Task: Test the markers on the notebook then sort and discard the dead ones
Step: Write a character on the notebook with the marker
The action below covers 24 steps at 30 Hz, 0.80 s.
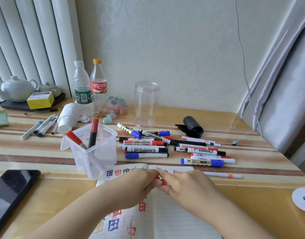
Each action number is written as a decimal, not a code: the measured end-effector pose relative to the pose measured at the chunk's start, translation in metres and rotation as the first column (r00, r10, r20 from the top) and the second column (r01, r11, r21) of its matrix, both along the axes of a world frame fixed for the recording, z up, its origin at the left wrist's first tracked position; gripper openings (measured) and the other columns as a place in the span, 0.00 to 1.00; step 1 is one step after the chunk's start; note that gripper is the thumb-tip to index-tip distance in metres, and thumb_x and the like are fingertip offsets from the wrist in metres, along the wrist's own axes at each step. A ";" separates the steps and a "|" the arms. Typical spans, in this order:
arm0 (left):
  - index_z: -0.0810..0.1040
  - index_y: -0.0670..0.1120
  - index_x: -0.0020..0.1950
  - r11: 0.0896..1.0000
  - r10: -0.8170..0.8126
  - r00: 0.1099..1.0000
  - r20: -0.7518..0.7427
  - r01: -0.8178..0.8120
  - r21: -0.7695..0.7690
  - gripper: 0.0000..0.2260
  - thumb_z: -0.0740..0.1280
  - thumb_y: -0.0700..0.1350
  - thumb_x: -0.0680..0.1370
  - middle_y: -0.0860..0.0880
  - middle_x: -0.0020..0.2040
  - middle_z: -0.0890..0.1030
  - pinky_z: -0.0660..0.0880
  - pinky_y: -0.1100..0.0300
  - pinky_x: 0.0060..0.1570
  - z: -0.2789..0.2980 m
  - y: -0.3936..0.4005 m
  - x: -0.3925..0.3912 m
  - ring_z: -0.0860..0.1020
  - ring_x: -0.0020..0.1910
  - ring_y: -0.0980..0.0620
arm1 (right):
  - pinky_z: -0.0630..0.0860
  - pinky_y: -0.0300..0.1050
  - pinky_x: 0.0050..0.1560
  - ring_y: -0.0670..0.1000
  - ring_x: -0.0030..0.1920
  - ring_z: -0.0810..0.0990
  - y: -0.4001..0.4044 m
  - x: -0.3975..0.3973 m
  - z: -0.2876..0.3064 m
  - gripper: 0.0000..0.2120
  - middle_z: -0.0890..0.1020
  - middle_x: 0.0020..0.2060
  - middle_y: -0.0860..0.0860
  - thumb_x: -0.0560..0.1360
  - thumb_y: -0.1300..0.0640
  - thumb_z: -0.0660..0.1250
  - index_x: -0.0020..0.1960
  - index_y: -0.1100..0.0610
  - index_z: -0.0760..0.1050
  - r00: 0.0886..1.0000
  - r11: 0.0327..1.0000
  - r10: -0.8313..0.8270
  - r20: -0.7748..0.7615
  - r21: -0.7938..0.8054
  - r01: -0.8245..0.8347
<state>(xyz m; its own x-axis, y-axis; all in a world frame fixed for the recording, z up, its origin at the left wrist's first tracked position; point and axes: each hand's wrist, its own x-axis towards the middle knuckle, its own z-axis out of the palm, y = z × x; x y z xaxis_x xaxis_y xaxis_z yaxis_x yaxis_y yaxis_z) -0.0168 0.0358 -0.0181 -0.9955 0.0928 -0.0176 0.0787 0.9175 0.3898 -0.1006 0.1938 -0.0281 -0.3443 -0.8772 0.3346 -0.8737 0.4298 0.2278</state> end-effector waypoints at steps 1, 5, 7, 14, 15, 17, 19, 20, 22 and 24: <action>0.69 0.49 0.48 1.000 0.002 1.000 -0.025 -0.002 0.005 0.11 0.51 0.53 0.81 0.53 0.42 0.74 0.72 0.60 0.42 0.001 -0.001 0.000 0.74 0.40 0.55 | 0.70 0.41 0.25 0.49 0.29 0.79 0.001 0.001 0.008 0.23 0.78 0.28 0.47 0.77 0.40 0.51 0.64 0.46 0.74 0.999 0.999 -0.023 0.044 0.040 0.021; 0.67 0.51 0.48 0.995 0.096 0.988 -0.124 -0.095 0.017 0.13 0.49 0.57 0.79 0.55 0.44 0.74 0.70 0.64 0.41 0.003 -0.010 0.000 0.73 0.41 0.58 | 0.73 0.47 0.48 0.46 0.44 0.76 0.021 -0.007 0.029 0.19 0.76 0.43 0.46 0.80 0.45 0.52 0.69 0.42 0.53 0.731 0.972 -0.211 0.649 0.062 0.225; 0.65 0.52 0.50 0.994 0.113 0.984 -0.136 -0.112 0.018 0.12 0.49 0.58 0.79 0.55 0.46 0.74 0.71 0.65 0.43 0.003 -0.011 -0.002 0.73 0.43 0.58 | 0.74 0.46 0.48 0.43 0.39 0.74 0.031 -0.016 0.032 0.16 0.78 0.46 0.44 0.81 0.51 0.51 0.66 0.38 0.54 0.583 0.957 -0.124 0.803 -0.057 0.283; 0.65 0.52 0.59 1.000 0.021 0.988 -0.155 -0.019 0.017 0.11 0.54 0.54 0.80 0.55 0.53 0.71 0.65 0.67 0.45 0.005 0.011 -0.022 0.68 0.48 0.58 | 0.76 0.41 0.37 0.49 0.33 0.76 0.038 -0.037 0.030 0.14 0.82 0.41 0.61 0.81 0.63 0.53 0.54 0.57 0.77 -0.171 0.728 0.538 0.825 -0.352 0.589; 0.65 0.51 0.59 1.000 0.015 0.987 -0.159 -0.013 0.015 0.11 0.55 0.54 0.80 0.54 0.54 0.72 0.66 0.67 0.45 0.002 0.013 -0.027 0.68 0.47 0.58 | 0.78 0.40 0.34 0.50 0.32 0.77 0.038 -0.039 0.029 0.13 0.81 0.39 0.62 0.81 0.63 0.52 0.54 0.60 0.76 -0.254 0.707 0.591 0.765 -0.340 0.619; 0.67 0.50 0.59 1.000 -0.003 0.982 -0.190 0.006 0.012 0.11 0.57 0.53 0.79 0.54 0.54 0.73 0.65 0.67 0.44 -0.005 0.017 -0.035 0.68 0.46 0.58 | 0.77 0.38 0.30 0.50 0.30 0.78 0.036 -0.043 0.025 0.13 0.80 0.35 0.62 0.80 0.66 0.51 0.55 0.64 0.73 -0.314 0.664 0.656 0.686 -0.328 0.672; 0.69 0.49 0.58 1.000 -0.007 0.971 -0.238 0.012 0.022 0.11 0.58 0.53 0.79 0.54 0.52 0.74 0.66 0.66 0.44 -0.012 0.020 -0.042 0.70 0.46 0.57 | 0.75 0.36 0.27 0.48 0.28 0.76 0.033 -0.045 0.018 0.11 0.79 0.33 0.60 0.79 0.69 0.52 0.54 0.63 0.72 -0.291 0.648 0.663 0.690 -0.333 0.685; 0.69 0.49 0.58 1.000 0.004 0.965 -0.263 0.005 0.031 0.11 0.58 0.53 0.79 0.53 0.52 0.74 0.68 0.65 0.45 -0.016 0.020 -0.045 0.71 0.47 0.56 | 0.74 0.36 0.27 0.47 0.27 0.75 0.033 -0.047 0.013 0.07 0.79 0.32 0.58 0.78 0.67 0.57 0.52 0.61 0.72 -0.248 0.650 0.643 0.724 -0.346 0.677; 0.71 0.48 0.57 0.999 0.027 0.947 -0.320 -0.012 0.051 0.13 0.59 0.54 0.78 0.53 0.52 0.75 0.70 0.63 0.48 -0.026 0.021 -0.048 0.72 0.50 0.54 | 0.71 0.36 0.26 0.46 0.25 0.72 0.029 -0.047 0.006 0.08 0.78 0.29 0.54 0.74 0.54 0.64 0.49 0.58 0.71 -0.152 0.672 0.568 0.809 -0.349 0.653; 0.73 0.47 0.55 0.996 0.044 0.920 -0.389 -0.011 0.088 0.16 0.58 0.58 0.77 0.51 0.49 0.76 0.71 0.61 0.46 -0.036 0.021 -0.050 0.73 0.48 0.53 | 0.69 0.37 0.27 0.47 0.25 0.70 0.025 -0.048 -0.001 0.18 0.76 0.27 0.52 0.73 0.42 0.59 0.48 0.57 0.71 0.012 0.707 0.421 0.907 -0.337 0.622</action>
